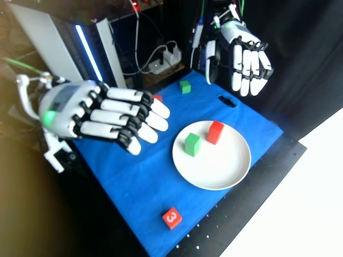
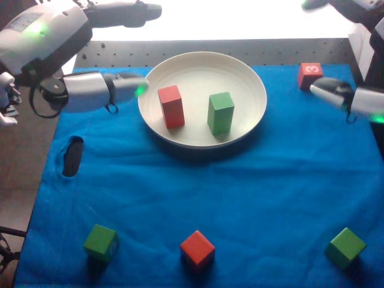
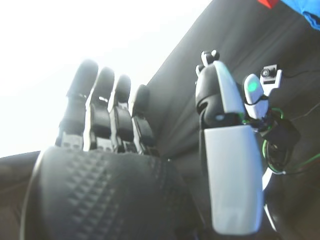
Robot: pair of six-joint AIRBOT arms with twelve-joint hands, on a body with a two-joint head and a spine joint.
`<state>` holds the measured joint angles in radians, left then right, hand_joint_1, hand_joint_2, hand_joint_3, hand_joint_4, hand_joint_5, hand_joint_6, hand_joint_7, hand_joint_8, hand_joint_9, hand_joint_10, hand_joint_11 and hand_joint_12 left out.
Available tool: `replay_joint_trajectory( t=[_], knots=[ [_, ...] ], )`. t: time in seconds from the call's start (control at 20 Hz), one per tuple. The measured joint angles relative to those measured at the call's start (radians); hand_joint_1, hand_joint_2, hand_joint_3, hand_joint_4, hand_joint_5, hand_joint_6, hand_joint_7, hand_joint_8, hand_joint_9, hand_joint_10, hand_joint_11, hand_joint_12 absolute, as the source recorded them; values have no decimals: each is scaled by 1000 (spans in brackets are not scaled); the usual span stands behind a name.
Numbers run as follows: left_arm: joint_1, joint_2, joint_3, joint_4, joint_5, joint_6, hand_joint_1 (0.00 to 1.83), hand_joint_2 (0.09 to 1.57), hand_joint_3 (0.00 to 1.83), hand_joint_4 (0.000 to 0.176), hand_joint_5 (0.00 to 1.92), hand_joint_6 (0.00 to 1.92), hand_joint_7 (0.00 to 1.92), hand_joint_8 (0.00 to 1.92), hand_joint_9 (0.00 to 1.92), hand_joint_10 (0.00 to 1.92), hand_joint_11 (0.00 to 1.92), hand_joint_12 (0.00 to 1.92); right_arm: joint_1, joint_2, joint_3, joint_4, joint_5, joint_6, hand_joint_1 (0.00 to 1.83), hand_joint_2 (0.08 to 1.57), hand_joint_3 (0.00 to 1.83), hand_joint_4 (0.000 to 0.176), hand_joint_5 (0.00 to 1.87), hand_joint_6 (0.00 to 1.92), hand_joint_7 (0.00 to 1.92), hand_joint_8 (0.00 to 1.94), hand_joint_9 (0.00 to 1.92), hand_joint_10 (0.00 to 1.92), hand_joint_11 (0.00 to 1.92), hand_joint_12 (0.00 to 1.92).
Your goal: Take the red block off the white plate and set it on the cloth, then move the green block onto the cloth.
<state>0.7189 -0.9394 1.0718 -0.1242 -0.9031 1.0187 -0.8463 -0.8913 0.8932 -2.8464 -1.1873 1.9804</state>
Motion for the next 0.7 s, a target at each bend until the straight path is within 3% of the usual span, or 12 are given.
replay_joint_trajectory(
  t=[0.15, 0.2, 0.25, 0.3, 0.35, 0.55, 0.6, 0.65, 0.7],
  knots=[
    [0, 0, 0, 8, 2, 0, 718, 1103, 1, 18, 522, 29, 489, 12, 352, 324, 22, 1337, 0, -5, 0, 1, 5, 0, 1163, 724, 565, 0, 455, 1068, 527, 1165, 413, 1396, 283, 1811],
    [0, 0, 0, 10, 5, 0, 705, 1108, 0, 19, 513, 16, 488, 5, 359, 267, 4, 1316, 0, -5, 0, 0, 3, 0, 1176, 731, 572, 0, 452, 1076, 512, 1174, 407, 1396, 284, 1790],
    [0, -7, 4, 8, 11, 0, 696, 1092, 0, 34, 519, 15, 526, 16, 402, 291, 0, 1397, 0, -5, 0, 1, 4, 0, 1170, 724, 595, 0, 443, 1095, 514, 1194, 409, 1416, 290, 1803],
    [-2, -19, 17, 9, 25, -1, 710, 1073, 0, 34, 538, 13, 571, 23, 405, 424, 15, 1480, 0, -6, 1, 0, 4, 0, 1171, 713, 633, 0, 420, 1137, 497, 1227, 398, 1447, 293, 1824],
    [-7, -33, 31, 12, 47, 0, 678, 1045, 0, 54, 523, 4, 553, 8, 377, 515, 27, 1477, 0, -8, 5, -1, 1, 0, 1176, 724, 621, 0, 418, 1125, 499, 1225, 403, 1441, 293, 1819],
    [-22, -76, 64, 29, 146, 0, 766, 978, 0, 59, 471, 0, 497, 0, 207, 890, 0, 1708, 0, -13, 12, 0, 4, 0, 1121, 821, 461, 0, 464, 1033, 531, 1193, 421, 1452, 322, 1817],
    [-33, -88, 80, 31, 172, 0, 767, 975, 0, 58, 465, 0, 470, 0, 183, 898, 0, 1687, 0, -14, 18, 3, 2, 0, 1121, 830, 448, 0, 448, 1042, 512, 1243, 405, 1495, 303, 1833],
    [-44, -96, 93, 31, 193, 0, 767, 967, 0, 42, 475, 5, 470, 2, 181, 893, 9, 1683, 0, -16, 18, 5, 3, 0, 1124, 829, 436, 0, 450, 1037, 508, 1239, 410, 1479, 301, 1808],
    [-56, -107, 108, 32, 209, 0, 778, 964, 0, 39, 485, 7, 473, 3, 187, 883, 27, 1657, 0, -17, 18, 4, 2, 0, 1139, 828, 432, 0, 451, 1036, 507, 1239, 410, 1476, 301, 1805]
  ],
)
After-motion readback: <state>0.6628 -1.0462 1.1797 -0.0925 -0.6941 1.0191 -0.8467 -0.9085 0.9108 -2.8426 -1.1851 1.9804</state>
